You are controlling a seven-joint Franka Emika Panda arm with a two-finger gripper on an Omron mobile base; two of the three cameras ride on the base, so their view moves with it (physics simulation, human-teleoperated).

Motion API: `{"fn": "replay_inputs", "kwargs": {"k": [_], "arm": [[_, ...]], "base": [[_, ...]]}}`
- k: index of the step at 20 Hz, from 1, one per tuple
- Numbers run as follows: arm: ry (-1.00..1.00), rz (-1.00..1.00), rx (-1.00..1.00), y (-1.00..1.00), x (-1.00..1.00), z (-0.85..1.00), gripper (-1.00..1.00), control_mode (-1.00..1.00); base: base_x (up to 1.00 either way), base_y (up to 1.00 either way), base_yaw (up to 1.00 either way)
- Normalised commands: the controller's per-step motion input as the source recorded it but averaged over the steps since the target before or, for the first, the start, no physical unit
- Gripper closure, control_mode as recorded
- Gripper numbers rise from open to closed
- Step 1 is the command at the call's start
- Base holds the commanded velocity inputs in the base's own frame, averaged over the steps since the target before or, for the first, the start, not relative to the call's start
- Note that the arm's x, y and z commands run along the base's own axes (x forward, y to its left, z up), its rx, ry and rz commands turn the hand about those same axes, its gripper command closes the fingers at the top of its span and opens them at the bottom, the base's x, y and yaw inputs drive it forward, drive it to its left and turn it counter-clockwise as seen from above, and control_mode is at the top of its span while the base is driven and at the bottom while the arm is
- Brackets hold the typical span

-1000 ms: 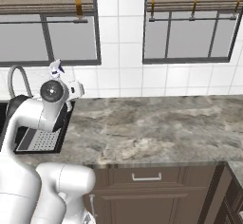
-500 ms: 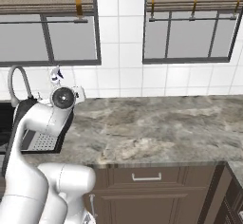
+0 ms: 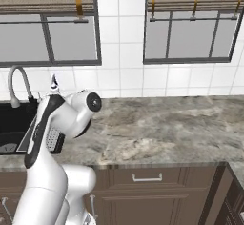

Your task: Open the cabinet. Pick the spray and place it next to the sink. Then close the cabinet.

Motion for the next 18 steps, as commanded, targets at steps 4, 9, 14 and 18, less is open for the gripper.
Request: {"fn": "replay_inputs", "kwargs": {"k": [4, 9, 14, 18], "arm": [[0.02, 0.36, 0.0, 0.0, 0.0, -0.09, 1.0, -1.0], [0.0, 0.22, 0.0, 0.0, 0.15, -0.06, 1.0, -1.0], [0.01, 0.1, 0.0, 0.05, 0.14, -0.26, 1.0, -1.0], [0.07, 0.0, 0.0, 0.0, 0.26, -0.42, 1.0, -1.0]], "base": [[0.0, 0.0, 0.0], [0.0, 0.0, 0.0], [0.0, 0.0, 0.0], [0.0, 0.0, 0.0]]}}
